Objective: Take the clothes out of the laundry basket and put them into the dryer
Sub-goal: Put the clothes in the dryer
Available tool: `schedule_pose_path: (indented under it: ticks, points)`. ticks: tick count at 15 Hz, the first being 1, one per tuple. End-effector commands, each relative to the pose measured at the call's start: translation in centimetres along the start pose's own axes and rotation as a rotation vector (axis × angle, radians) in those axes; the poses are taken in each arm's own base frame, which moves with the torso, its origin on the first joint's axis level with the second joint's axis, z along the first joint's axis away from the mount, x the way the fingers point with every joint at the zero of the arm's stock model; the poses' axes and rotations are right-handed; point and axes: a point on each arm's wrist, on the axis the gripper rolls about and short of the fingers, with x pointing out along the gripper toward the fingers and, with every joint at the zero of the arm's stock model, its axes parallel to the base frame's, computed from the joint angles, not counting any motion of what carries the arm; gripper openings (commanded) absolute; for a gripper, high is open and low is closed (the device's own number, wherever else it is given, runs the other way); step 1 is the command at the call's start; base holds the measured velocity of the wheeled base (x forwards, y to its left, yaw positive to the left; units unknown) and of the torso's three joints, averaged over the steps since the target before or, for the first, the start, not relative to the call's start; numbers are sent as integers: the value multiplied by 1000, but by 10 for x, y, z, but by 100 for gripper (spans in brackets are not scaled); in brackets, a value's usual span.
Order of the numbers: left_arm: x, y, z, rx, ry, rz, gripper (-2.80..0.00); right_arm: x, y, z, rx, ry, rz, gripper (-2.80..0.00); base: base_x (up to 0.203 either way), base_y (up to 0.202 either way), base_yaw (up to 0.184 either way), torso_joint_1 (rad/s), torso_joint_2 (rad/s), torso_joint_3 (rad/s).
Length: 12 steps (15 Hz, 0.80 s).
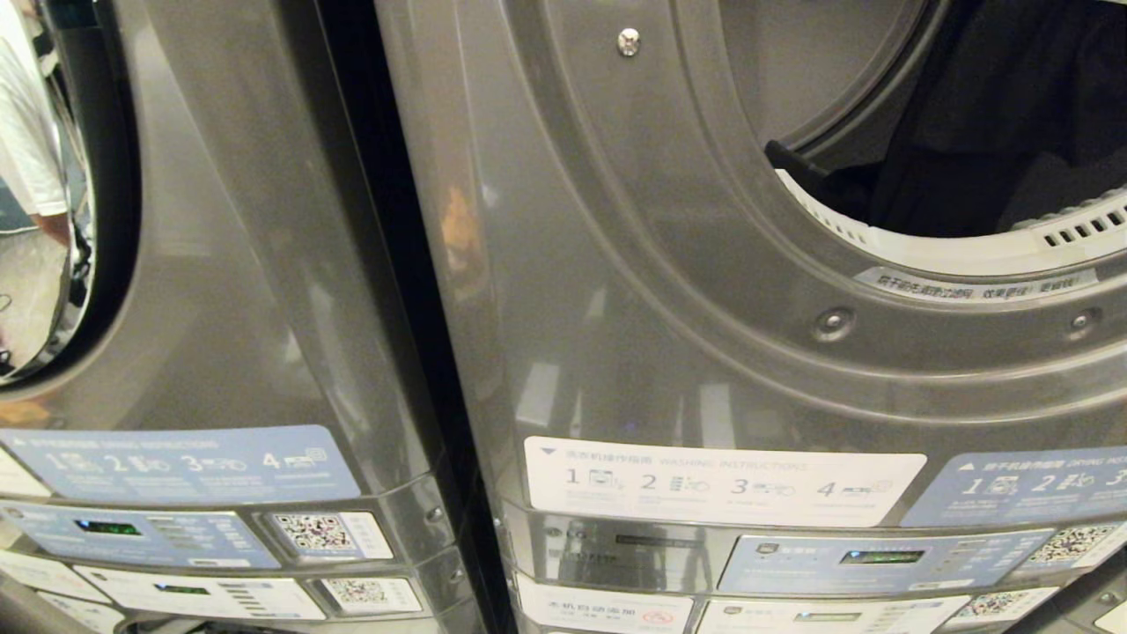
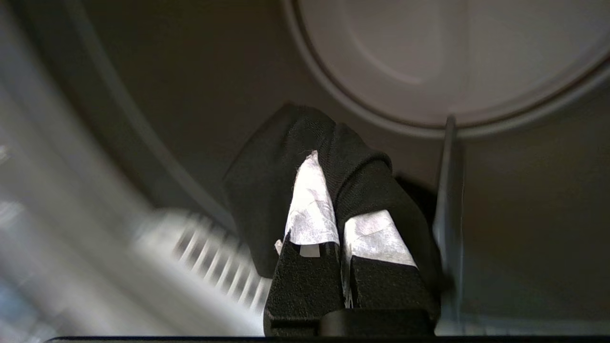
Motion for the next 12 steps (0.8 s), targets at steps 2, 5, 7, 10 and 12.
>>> schedule_pose_path:
  ticks: [2, 5, 7, 10, 12]
  points:
    - [0, 0, 0, 0, -1, 0, -280, 75, -9, -32, -6, 73, -49, -280, 0, 0, 0, 0, 0, 0]
    - [0, 0, 0, 0, -1, 0, -280, 130, -14, -51, -14, 81, -130, 0, 0, 0, 0, 0, 0, 0]
    - [0, 0, 0, 0, -1, 0, -280, 145, -17, -56, -17, 91, -184, 0, 0, 0, 0, 0, 0, 0]
    - [0, 0, 0, 0, -1, 0, -280, 126, -16, -59, -14, 257, -188, 0, 0, 0, 0, 0, 0, 0]
    - [0, 0, 0, 0, -1, 0, -280, 115, -15, -51, 23, 332, -193, 0, 0, 0, 0, 0, 0, 0]
